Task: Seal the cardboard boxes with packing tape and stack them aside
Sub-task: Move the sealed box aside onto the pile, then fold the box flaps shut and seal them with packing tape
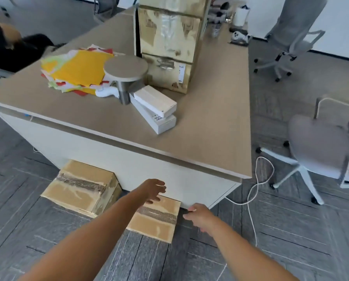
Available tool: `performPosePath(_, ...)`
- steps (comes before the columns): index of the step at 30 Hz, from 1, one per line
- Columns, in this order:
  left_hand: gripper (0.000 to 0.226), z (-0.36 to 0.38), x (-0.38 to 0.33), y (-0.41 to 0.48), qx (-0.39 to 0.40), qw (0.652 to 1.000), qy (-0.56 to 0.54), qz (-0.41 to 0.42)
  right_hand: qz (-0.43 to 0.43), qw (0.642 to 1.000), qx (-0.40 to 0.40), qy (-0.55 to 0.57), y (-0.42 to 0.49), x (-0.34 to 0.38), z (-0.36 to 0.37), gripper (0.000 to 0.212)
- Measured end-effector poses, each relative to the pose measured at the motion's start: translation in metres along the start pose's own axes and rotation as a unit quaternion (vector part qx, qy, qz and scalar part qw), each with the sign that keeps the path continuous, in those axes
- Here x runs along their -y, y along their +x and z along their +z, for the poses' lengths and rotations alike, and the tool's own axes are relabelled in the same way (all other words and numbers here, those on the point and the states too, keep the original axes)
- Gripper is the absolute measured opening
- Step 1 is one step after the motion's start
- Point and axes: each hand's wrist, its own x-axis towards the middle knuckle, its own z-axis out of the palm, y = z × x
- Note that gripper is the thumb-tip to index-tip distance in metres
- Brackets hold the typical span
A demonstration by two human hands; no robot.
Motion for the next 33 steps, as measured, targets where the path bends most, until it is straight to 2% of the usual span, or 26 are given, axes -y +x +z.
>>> performPosePath(3,0.028,-0.006,-0.056,-0.05,0.003,0.998,-0.037,0.042,-0.002,0.999,-0.041,0.031,-0.045,0.011,-0.028,0.026)
performPosePath(7,0.014,0.001,-0.123,-0.08,-0.023,0.991,-0.001,0.13,-0.027,0.997,-0.061,0.033,-0.076,0.024,-0.087,0.027)
performPosePath(10,0.017,0.013,-0.178,-0.084,-0.027,0.984,0.049,0.168,-0.051,0.993,-0.105,0.016,-0.078,0.029,-0.144,0.031)
performPosePath(13,0.033,0.031,-0.235,-0.079,-0.029,0.974,0.126,0.183,-0.067,0.991,-0.114,-0.011,-0.083,0.034,-0.204,0.012)
performPosePath(16,0.037,0.049,-0.288,-0.068,-0.047,0.966,0.171,0.189,-0.103,0.989,-0.1,-0.036,-0.079,0.034,-0.27,0.035)
performPosePath(22,0.04,0.077,-0.398,-0.048,-0.088,0.946,0.216,0.224,-0.164,0.976,-0.119,-0.076,-0.082,0.044,-0.419,0.014)
performPosePath(28,0.045,0.069,-0.506,-0.042,-0.113,0.929,0.25,0.248,-0.236,0.946,-0.135,-0.177,-0.077,0.103,-0.532,0.036)
performPosePath(33,0.047,0.038,-0.588,-0.034,-0.157,0.905,0.305,0.249,-0.287,0.921,-0.112,-0.24,-0.054,0.173,-0.594,0.033)
